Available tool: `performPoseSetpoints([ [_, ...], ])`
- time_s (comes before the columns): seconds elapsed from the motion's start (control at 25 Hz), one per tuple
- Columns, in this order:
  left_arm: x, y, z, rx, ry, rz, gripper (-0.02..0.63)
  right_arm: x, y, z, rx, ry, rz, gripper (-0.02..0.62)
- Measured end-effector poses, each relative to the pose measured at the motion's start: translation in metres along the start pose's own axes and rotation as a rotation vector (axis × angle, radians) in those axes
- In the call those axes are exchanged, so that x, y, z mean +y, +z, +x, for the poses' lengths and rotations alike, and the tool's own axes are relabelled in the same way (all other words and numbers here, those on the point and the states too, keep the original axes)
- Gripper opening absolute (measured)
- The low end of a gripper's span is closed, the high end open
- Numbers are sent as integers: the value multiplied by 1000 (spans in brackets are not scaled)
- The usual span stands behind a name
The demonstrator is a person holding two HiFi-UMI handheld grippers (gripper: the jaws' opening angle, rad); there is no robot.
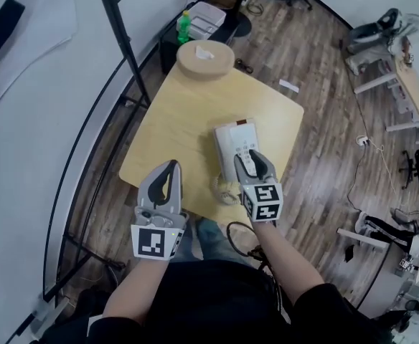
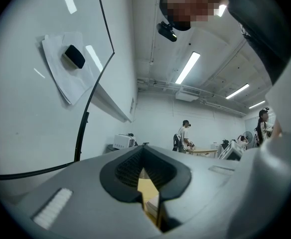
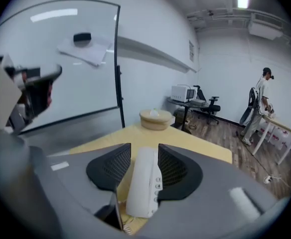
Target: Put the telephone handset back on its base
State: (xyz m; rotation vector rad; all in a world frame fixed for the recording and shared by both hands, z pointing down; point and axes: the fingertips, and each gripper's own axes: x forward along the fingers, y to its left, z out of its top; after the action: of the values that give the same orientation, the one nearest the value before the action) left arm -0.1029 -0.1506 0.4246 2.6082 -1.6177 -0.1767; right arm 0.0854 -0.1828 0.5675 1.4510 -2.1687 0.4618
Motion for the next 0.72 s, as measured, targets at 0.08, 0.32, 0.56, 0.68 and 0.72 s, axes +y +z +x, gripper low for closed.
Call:
performPoseSetpoints([
  [0.08, -1, 13, 0, -16, -8, 1, -2, -5, 31, -34, -90, 33, 7, 172],
  [0.32, -16, 65, 7, -85, -43, 65, -2, -8, 109, -130, -323, 43, -94, 143],
  [0.56, -35, 101, 9, -87, -76, 127, -2, -15, 153, -192, -461, -120, -146, 9],
  [0.68, -45, 115, 10, -122, -116, 149, -2, -15, 158, -203, -514, -138, -136, 8],
  [0.72, -49, 122, 11, -134, -123, 153, -2, -17, 159, -204, -516, -139, -131, 8],
])
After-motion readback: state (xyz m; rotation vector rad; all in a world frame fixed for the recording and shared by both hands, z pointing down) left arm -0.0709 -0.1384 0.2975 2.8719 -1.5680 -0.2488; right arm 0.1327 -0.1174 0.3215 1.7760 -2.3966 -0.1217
